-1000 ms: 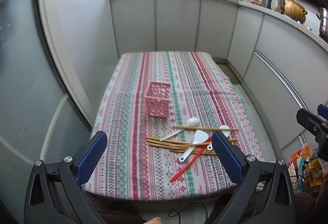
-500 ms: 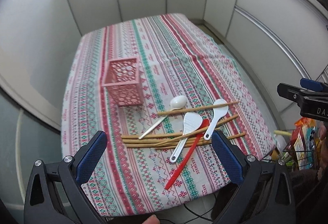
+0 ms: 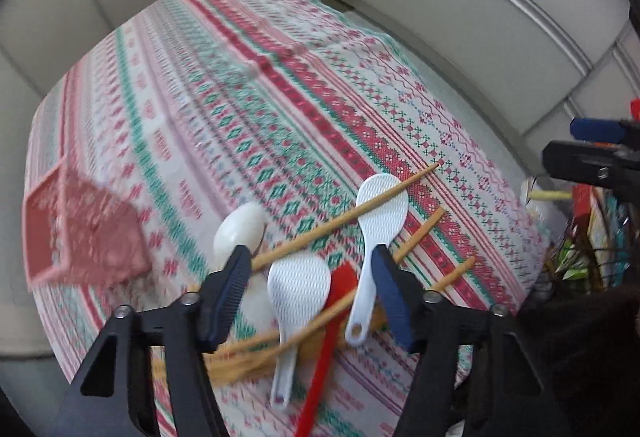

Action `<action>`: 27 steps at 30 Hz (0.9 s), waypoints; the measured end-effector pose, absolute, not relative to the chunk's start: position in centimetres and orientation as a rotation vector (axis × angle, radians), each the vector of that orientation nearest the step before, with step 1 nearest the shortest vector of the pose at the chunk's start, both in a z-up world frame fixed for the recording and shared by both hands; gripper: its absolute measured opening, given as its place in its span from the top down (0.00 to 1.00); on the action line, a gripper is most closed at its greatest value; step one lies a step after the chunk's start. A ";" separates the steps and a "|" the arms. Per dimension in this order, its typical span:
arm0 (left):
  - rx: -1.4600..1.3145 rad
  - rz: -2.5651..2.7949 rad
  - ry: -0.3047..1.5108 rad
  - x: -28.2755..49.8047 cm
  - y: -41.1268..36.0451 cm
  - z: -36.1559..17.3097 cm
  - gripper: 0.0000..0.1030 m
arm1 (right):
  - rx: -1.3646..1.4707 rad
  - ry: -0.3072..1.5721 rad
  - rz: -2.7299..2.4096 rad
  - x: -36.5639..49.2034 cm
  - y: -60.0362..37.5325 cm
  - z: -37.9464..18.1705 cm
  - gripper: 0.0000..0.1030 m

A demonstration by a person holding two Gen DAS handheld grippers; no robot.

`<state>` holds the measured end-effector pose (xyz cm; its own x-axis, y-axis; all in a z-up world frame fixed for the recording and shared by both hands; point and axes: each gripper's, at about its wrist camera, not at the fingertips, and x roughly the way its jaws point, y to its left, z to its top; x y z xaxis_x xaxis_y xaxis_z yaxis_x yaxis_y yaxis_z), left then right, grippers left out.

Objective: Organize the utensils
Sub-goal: 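Lower the left gripper onto a wooden chopstick and close on it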

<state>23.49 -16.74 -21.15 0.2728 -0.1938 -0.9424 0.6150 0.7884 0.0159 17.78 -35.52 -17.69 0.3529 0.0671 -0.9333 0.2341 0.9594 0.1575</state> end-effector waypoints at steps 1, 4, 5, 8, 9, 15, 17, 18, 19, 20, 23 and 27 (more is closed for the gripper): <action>0.449 -0.583 1.185 23.8 -17.5 -21.8 0.46 | 0.307 1.213 -0.100 17.8 -35.9 -17.9 0.00; 0.489 -0.626 1.218 24.9 -19.1 -23.2 0.51 | 0.368 1.209 -0.090 17.8 -37.0 -18.1 0.00; 0.496 -0.647 1.224 25.1 -19.7 -23.4 0.53 | 0.388 1.207 -0.087 17.8 -37.4 -18.1 0.00; 0.538 -0.709 1.223 25.0 -21.9 -24.0 0.61 | 0.435 1.191 -0.093 17.9 -38.6 -18.1 0.02; 0.559 -0.724 1.219 25.0 -22.6 -24.1 0.63 | 0.445 1.186 -0.098 17.9 -38.9 -18.1 0.03; 0.659 -0.760 1.242 25.0 -25.3 -25.9 0.79 | 0.471 1.179 -0.101 17.9 -40.1 -18.2 0.05; 0.679 -0.747 1.243 25.3 -25.7 -26.5 0.80 | 0.472 1.179 -0.102 17.8 -40.3 -18.3 0.06; 0.679 -0.743 1.244 25.5 -25.8 -26.7 0.80 | 0.475 1.180 -0.102 17.8 -40.4 -18.3 0.07; 0.660 -0.741 1.244 25.7 -25.8 -26.6 0.81 | 0.479 1.180 -0.103 17.8 -40.5 -18.4 0.07; 0.651 -0.731 1.244 25.9 -25.8 -26.6 0.83 | 0.482 1.180 -0.104 17.8 -40.6 -18.4 0.08; 0.635 -0.706 1.235 26.5 -25.7 -26.5 0.89 | 0.487 1.183 -0.104 17.8 -40.8 -18.6 0.09; 0.588 -0.667 1.220 27.8 -24.2 -25.6 0.94 | 0.501 1.190 -0.091 17.8 -40.6 -18.9 0.11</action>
<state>27.77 -24.21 -25.59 0.2035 -0.1459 -0.9681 0.7367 0.6742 0.0532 17.79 -40.63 -18.89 0.3815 0.1910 -0.9044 0.3262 0.8876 0.3251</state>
